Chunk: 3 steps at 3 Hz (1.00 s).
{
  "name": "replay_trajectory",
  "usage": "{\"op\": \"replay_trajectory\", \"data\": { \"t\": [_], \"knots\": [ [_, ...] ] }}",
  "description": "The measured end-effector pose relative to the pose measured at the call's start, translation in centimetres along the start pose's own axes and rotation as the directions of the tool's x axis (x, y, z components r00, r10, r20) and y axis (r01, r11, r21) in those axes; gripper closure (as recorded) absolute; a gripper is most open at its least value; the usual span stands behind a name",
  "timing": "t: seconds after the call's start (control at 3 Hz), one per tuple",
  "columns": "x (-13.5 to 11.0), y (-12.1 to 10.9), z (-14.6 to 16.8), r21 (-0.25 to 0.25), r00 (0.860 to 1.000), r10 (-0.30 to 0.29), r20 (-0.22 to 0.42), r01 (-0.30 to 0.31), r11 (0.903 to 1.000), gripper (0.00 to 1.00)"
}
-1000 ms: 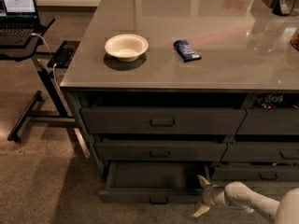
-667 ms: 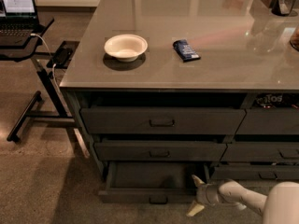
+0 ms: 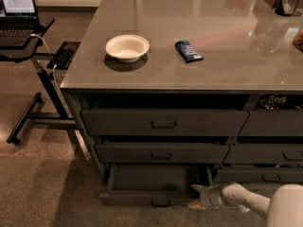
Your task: Open bottom drawer
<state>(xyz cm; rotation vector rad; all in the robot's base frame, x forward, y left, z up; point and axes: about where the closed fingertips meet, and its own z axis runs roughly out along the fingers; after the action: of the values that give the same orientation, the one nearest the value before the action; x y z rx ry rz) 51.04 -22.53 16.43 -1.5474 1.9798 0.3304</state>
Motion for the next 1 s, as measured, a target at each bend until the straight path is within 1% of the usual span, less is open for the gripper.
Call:
{"op": "replay_trajectory", "data": {
  "t": [0.33,0.67,1.0],
  "knots": [
    [0.2,0.8,-1.6,-0.004,1.000,-0.014,0.003,0.014,0.9999,0.64],
    [0.5,2.9,-4.5,-0.003,0.999,-0.030,0.036,0.030,0.9995,0.87],
    [1.0,5.1,-6.0,0.001,0.997,-0.019,0.073,0.019,0.9998,1.00]
  ]
}}
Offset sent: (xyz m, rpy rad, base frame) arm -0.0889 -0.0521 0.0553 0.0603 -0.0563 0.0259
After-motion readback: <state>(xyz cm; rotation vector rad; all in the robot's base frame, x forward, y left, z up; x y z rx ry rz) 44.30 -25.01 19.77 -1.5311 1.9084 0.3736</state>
